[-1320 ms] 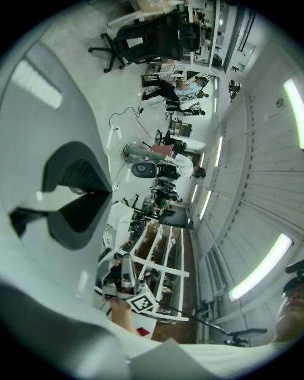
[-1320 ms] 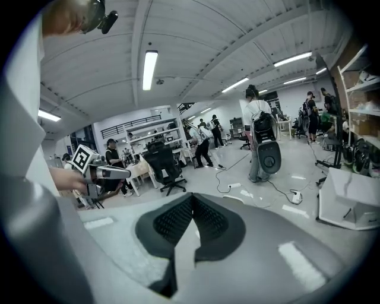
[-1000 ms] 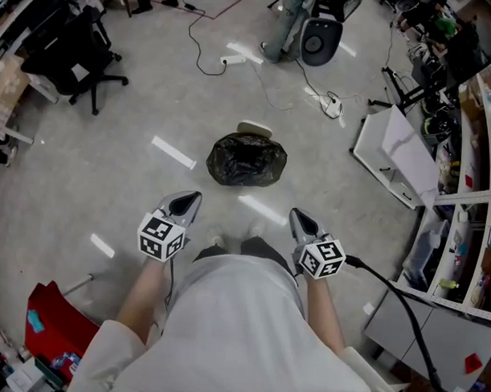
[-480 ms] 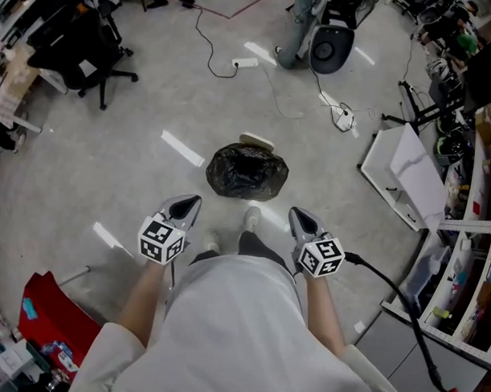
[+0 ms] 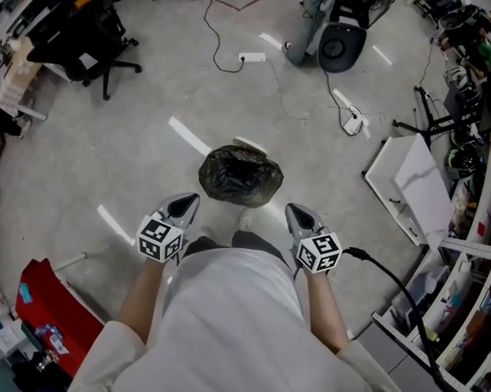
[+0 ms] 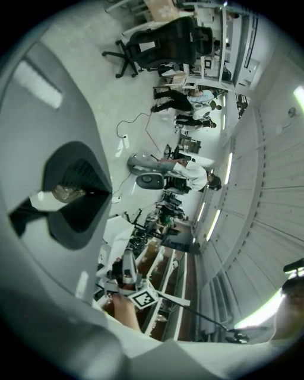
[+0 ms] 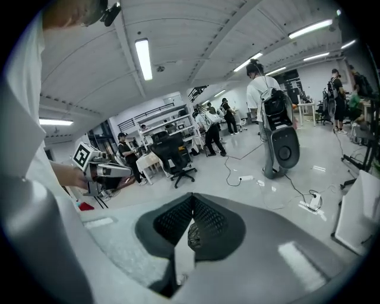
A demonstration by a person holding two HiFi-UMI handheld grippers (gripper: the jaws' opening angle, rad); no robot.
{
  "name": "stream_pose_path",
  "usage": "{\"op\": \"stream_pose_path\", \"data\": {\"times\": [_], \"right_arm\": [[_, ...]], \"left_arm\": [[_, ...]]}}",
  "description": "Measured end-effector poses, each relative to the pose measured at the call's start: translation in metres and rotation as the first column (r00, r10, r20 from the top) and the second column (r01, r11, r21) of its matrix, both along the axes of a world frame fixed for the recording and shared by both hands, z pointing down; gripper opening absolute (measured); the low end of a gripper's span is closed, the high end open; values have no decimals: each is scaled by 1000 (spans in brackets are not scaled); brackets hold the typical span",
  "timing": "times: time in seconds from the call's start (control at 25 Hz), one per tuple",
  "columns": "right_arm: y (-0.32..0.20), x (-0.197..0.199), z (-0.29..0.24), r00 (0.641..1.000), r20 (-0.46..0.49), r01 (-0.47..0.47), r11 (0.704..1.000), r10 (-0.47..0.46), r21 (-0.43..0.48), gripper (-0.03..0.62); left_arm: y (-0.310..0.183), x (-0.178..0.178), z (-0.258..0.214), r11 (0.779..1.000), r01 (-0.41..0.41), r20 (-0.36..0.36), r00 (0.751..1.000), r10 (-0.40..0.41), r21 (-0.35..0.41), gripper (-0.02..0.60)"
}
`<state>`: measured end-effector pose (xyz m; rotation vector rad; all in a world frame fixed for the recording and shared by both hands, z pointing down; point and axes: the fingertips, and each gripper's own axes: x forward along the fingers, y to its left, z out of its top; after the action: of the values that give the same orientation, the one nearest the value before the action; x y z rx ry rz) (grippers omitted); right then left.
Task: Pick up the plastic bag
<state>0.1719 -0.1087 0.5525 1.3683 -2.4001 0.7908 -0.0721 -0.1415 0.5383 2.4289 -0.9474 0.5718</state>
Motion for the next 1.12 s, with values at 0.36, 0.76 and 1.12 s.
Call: {"op": "stream_pose_path", "data": {"times": [0.36, 0.76, 1.12], "right_arm": [[-24, 11, 31, 998, 27, 59, 996, -57, -63, 2], [-53, 0, 84, 1000, 9, 31, 989, -30, -144, 2], [-62, -1, 194, 997, -45, -67, 962, 57, -266, 2]], "left_arm": [[-16, 18, 22, 999, 11, 61, 998, -8, -44, 5], [-57, 16, 84, 994, -53, 98, 993, 62, -91, 5], [-102, -9, 210, 982, -94, 142, 983, 118, -167, 5]]}}
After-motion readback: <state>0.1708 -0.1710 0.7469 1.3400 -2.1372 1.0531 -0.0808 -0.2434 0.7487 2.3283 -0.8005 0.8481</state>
